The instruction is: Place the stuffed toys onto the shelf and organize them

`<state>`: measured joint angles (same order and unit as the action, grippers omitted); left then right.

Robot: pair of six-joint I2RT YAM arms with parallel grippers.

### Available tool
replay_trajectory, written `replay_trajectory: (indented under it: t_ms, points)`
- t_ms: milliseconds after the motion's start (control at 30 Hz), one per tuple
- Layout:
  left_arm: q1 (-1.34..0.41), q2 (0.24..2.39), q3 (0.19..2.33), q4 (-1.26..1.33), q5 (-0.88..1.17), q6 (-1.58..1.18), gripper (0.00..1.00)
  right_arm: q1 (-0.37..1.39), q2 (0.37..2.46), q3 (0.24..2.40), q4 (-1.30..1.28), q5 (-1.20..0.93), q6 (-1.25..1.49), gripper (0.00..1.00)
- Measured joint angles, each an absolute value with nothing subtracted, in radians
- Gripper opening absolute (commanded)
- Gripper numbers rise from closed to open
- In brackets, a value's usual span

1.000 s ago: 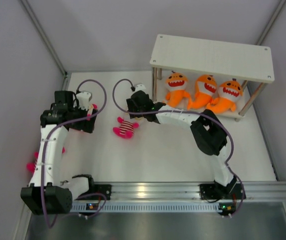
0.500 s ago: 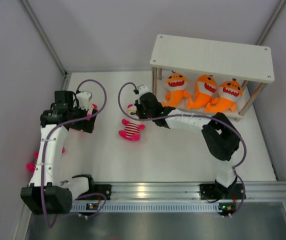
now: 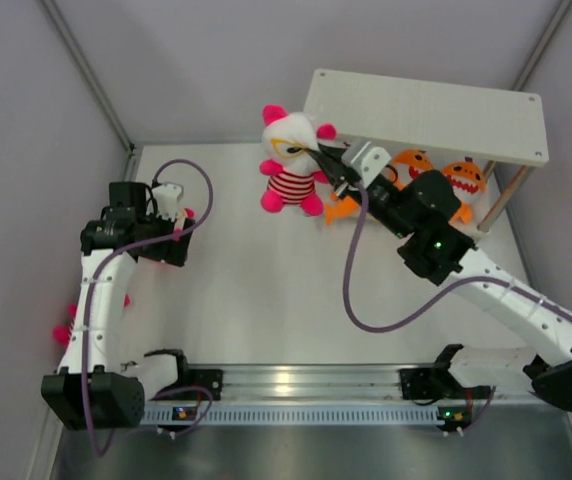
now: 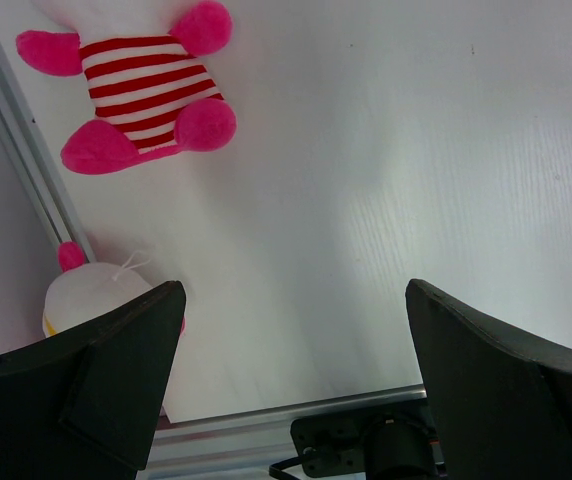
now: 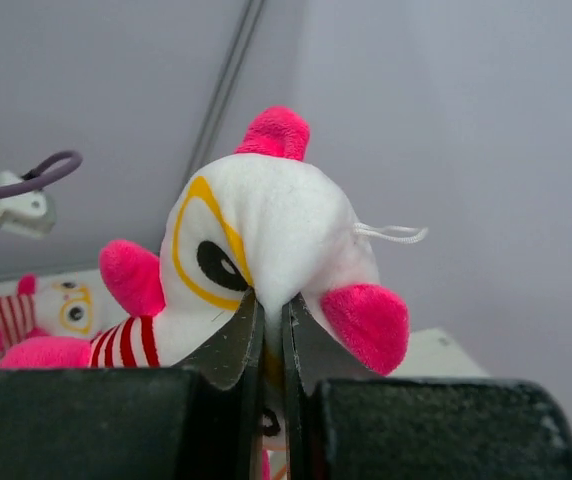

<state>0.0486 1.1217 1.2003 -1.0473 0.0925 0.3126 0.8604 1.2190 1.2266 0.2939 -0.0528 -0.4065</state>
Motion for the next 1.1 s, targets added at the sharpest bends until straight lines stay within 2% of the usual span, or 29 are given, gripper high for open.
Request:
replay_trajectory:
  t_ms: [133,300,500,833,1100]
  points:
    - [0.049,1.121,1.2,-1.047,0.095,0.313,0.98,0.707,1.141,1.281,0.306,-0.176,-0.517,0.0]
    - [0.049,1.121,1.2,-1.047,0.119,0.313,0.98,0.308,1.113,1.314,0.343,-0.299,-0.579,0.0]
    - [0.049,1.121,1.2,-1.047,0.138,0.316,0.98,-0.056,1.116,1.275,0.501,-0.469,-0.628,0.0]
    - [0.049,1.127,1.2,-1.047,0.138,0.321,0.98,-0.305,1.222,1.269,0.635,-0.657,-0.666,0.0]
    - [0.049,1.187,1.2,-1.045,0.142,0.321,0.98,-0.362,1.204,1.149,0.657,-0.701,-0.687,0.0]
